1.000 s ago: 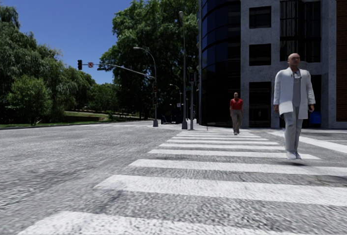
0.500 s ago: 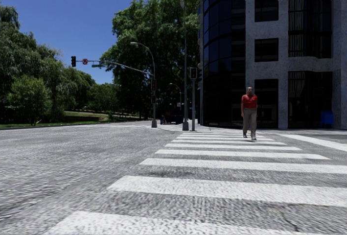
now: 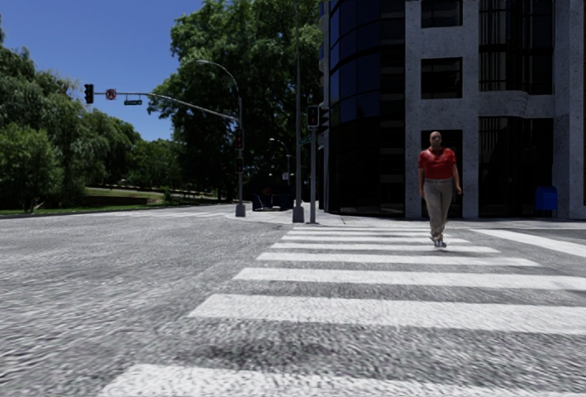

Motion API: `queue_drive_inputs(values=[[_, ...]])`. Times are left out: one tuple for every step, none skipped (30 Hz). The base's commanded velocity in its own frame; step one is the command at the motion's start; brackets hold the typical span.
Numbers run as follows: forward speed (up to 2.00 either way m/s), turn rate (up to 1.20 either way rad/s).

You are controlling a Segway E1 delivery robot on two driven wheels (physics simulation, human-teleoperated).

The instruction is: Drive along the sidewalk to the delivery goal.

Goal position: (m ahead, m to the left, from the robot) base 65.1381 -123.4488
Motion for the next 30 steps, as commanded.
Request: queue_drive_inputs(values=[[2.00, -0.86], [2.00, -0.91], [2.00, -0.91], [2.00, -0.91], [2.00, -0.63], [2.00, -0.17], [2.00, -0.07], [2.00, -0.07], [2.00, -0.03], [2.00, -0.01], [2.00, 0.00], [2.00, 0.00], [2.00, 0.00], [2.00, 0.00], [2.00, 0.00], [2.00, 0.00], [2.00, 0.00], [2.00, 0.00], [2.00, 0.00], [2.00, 0.00], [2.00, 0.00], [2.00, 0.00], [2.00, 0.00], [2.00, 0.00], [2.00, 0.00], [2.00, 0.00], [2.00, 0.00], [2.00, 0.00], [2.00, 0.00], [2.00, 0.00]])
